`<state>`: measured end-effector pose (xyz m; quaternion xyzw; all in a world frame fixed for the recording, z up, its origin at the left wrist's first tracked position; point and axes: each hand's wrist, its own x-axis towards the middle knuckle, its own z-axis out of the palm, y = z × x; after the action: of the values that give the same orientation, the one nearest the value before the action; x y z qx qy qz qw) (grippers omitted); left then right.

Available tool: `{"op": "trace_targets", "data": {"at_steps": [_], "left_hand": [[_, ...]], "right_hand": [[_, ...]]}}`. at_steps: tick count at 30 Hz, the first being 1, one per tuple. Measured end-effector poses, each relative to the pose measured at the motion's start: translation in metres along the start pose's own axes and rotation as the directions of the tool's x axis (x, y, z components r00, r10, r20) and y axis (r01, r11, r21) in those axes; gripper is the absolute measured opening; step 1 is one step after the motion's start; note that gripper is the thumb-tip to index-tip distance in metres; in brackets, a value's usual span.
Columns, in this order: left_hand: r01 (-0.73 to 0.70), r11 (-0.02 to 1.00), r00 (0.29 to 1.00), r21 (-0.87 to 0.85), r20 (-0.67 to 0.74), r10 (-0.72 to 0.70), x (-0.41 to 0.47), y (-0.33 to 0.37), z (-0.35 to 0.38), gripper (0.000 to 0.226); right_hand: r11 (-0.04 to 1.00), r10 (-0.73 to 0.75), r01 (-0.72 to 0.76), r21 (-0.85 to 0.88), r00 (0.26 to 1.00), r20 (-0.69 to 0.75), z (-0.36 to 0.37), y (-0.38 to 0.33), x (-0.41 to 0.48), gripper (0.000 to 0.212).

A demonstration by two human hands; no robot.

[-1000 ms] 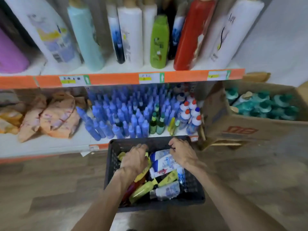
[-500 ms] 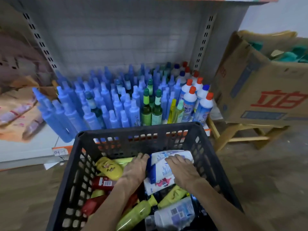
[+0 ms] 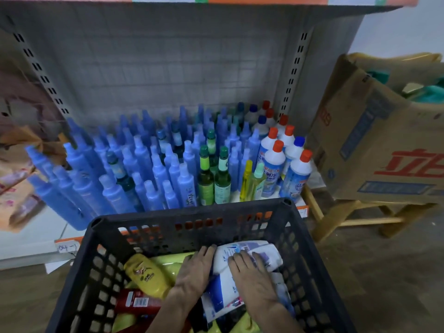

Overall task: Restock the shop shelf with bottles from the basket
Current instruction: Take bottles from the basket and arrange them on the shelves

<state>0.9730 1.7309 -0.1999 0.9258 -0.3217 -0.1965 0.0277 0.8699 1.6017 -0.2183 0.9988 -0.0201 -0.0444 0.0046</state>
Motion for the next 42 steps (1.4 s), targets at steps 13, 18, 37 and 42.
{"op": "trace_targets", "data": {"at_steps": [13, 18, 37, 42], "left_hand": [[-0.094, 0.98, 0.948, -0.175, -0.315, 0.034, -0.039, 0.007, -0.072, 0.061], [-0.162, 0.774, 0.851, -0.612, -0.484, -0.205, -0.047, 0.004, -0.083, 0.053], [-0.093, 0.424, 0.954, -0.901, -0.202, -0.22, -0.094, 0.001, -0.232, 0.046], [-0.133, 0.309, 0.931, -0.942, -0.225, -0.287, -0.164, 0.011, -0.391, 0.027]], "right_hand": [[0.912, 0.265, -0.184, 0.368, 0.946, -0.184, -0.063, 0.031, -0.024, 0.081], [0.117, 0.717, -0.354, 0.928, 0.676, 0.167, -0.088, 0.028, -0.012, 0.059], [0.218, 0.525, -0.267, 0.939, 0.843, 0.117, -0.274, -0.011, 0.015, 0.08], [0.097, 0.519, -0.173, 0.98, 0.849, 0.099, -0.429, -0.01, 0.005, 0.066]]}}
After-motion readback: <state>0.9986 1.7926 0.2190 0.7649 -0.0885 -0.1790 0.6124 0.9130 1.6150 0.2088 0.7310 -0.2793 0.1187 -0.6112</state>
